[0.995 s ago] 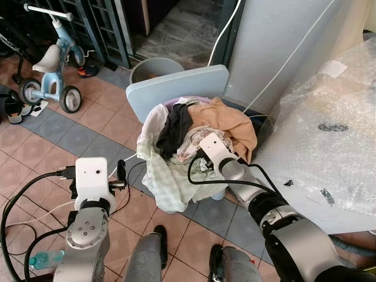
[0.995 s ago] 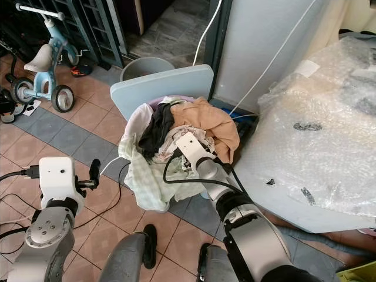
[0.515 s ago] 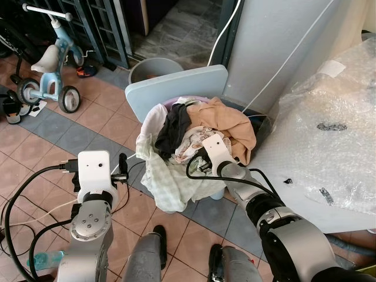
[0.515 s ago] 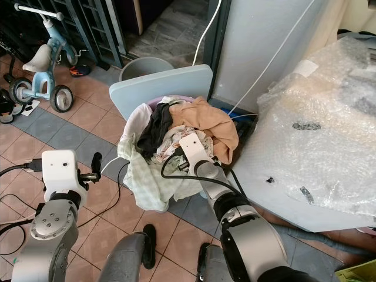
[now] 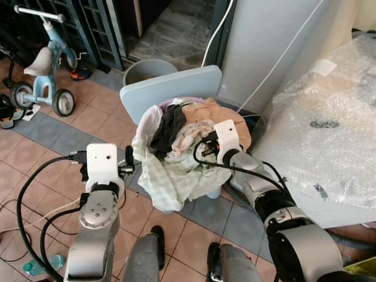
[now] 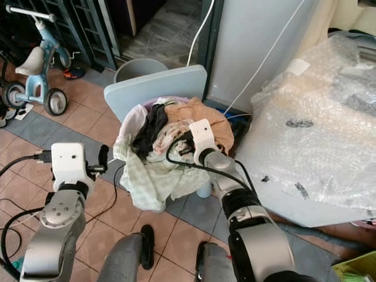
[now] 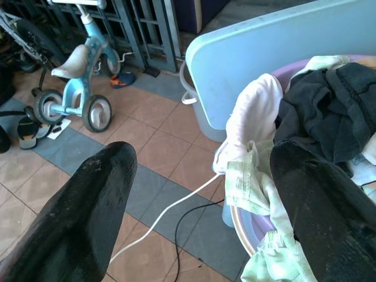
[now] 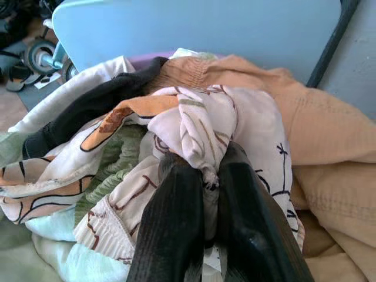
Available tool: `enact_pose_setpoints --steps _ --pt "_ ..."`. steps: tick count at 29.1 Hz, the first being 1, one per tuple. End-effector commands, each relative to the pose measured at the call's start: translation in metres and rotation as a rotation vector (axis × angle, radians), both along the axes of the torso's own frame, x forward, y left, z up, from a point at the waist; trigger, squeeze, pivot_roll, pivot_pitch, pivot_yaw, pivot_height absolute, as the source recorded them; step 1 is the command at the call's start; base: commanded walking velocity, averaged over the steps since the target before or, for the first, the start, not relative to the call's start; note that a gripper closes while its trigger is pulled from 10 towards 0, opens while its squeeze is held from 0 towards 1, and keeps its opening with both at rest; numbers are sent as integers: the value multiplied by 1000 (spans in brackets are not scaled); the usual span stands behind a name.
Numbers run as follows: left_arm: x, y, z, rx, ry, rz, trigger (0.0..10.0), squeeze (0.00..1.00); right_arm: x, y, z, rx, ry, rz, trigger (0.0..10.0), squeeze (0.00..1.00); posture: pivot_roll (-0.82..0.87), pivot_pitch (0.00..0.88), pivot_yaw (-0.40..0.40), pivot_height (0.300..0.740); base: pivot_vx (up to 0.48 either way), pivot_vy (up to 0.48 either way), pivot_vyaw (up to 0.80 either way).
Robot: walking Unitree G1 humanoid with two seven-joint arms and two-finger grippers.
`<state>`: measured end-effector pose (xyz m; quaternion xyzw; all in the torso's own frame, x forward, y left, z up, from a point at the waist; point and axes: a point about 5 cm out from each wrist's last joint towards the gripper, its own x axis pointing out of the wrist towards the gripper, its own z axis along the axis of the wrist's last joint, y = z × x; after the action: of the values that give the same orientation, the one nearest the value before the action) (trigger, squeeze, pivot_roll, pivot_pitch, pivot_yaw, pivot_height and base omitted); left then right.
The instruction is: Clothes washing
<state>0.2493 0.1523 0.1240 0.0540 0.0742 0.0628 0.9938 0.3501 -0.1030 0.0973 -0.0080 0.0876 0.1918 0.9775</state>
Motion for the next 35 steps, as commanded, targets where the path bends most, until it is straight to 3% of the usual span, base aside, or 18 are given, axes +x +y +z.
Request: enact_pose_setpoints --steps 1,4,5,8,10,11,16,20,24,26,28,29,30,31,32,35 --pt "2 -1 -4 -3 6 1 10000 0 -4 -8 13 83 -57 -76 0 0 63 148 -7 740 0 0 0" --pt "3 -1 -3 -4 1 -3 10000 0 -8 -11 19 109 -94 -91 0 0 57 143 -4 740 0 0 0" --pt "6 -3 -4 -7 -9 -11 10000 0 -15 -15 32 131 -172 -105 0 0 39 127 2 740 0 0 0" --pt "9 -5 -2 -17 -32 -22 10000 0 -22 -20 44 137 -243 -132 0 0 23 112 5 740 0 0 0" --pt "13 -11 0 -35 -54 -43 10000 0 -36 -27 59 84 -344 -160 0 0 20 105 5 740 0 0 0" --pt "15 -14 1 -44 -66 -58 10000 0 -43 -30 63 72 -364 -172 1059 0 13 93 7 740 0 0 0" --pt "19 -23 1 -53 -82 -109 10000 0 -54 -33 78 92 -389 -204 0 0 -10 74 16 740 0 0 0" --pt "22 -26 1 -62 -91 -122 10000 0 -50 -33 94 97 -438 -202 0 0 -18 68 19 740 0 0 0" --pt "24 -27 1 -69 -98 -124 10000 0 -49 -28 98 126 -422 -163 0 0 -14 69 17 740 0 0 0" --pt "24 -26 0 -72 -97 -118 10000 0 -51 -16 96 157 -383 -84 941 0 -7 75 13 740 0 0 0" --pt "23 -26 -2 -74 -94 -114 10000 0 -52 -1 91 181 -344 -17 4078 0 -7 77 12 740 0 0 0" --pt "22 -25 -2 -74 -93 -113 10000 0 -53 4 89 188 -330 4 4078 0 -6 77 11 740 0 0 0" --pt "22 -26 -2 -76 -93 -113 10000 0 -54 22 78 165 -275 86 10000 0 7 83 7 740 0 0 0" --pt "22 -26 -2 -76 -93 -113 10000 0 -54 22 78 165 -275 86 10000 0 7 83 7 740 0 0 0" --pt "22 -27 -2 -76 -96 -114 10000 0 -55 42 60 136 -203 154 10000 0 22 89 3 740 0 0 0" --pt "20 -26 -1 -73 -95 -111 10000 0 -56 54 31 69 -71 177 10000 0 42 99 -5 740 0 0 0"
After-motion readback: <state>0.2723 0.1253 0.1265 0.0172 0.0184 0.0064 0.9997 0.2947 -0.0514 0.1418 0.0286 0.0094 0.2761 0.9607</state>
